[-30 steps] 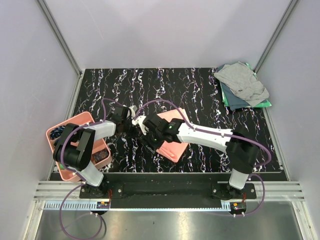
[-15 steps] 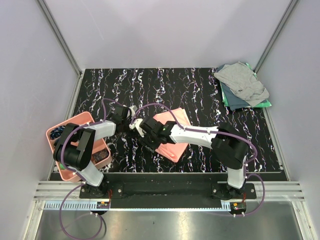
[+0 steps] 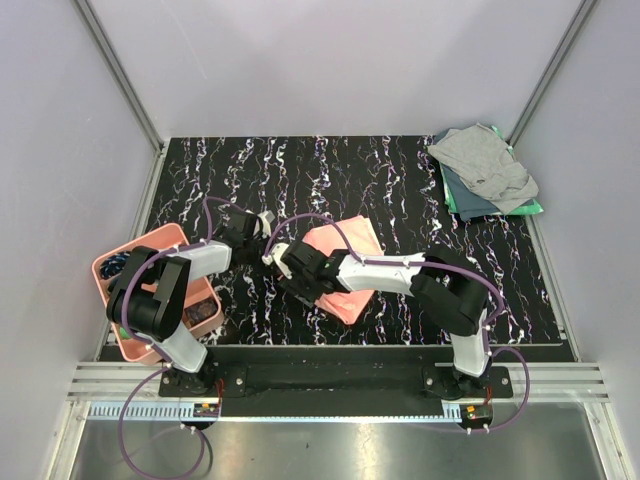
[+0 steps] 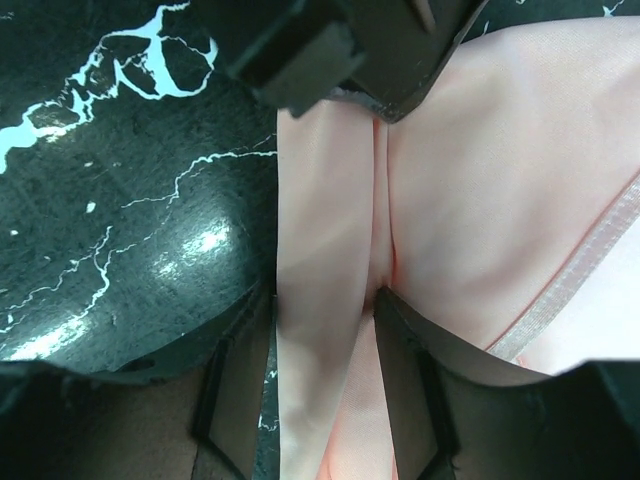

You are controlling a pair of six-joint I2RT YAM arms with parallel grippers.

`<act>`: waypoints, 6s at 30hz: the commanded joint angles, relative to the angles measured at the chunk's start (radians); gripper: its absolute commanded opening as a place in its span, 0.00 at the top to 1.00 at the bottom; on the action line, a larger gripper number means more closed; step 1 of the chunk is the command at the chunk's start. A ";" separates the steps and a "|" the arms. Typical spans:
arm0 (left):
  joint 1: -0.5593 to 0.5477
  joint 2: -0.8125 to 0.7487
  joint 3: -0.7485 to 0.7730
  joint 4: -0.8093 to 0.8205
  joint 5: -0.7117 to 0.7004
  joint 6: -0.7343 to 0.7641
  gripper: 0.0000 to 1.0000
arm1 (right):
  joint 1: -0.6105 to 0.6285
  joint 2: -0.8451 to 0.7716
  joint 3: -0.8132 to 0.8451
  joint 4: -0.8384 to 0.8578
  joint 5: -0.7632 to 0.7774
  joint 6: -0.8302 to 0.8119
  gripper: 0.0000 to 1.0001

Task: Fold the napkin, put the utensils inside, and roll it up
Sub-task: Roll the napkin with the utensil

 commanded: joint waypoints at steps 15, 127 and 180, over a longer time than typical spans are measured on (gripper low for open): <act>0.017 -0.123 -0.011 0.052 0.015 -0.060 0.59 | -0.033 -0.028 -0.129 0.016 -0.267 0.082 0.75; 0.042 -0.214 -0.236 0.155 0.187 -0.169 0.70 | 0.180 -0.180 -0.333 0.165 0.015 -0.090 0.77; 0.011 -0.252 -0.401 0.281 0.215 -0.227 0.97 | -0.317 0.053 -0.082 0.010 -0.989 0.146 0.68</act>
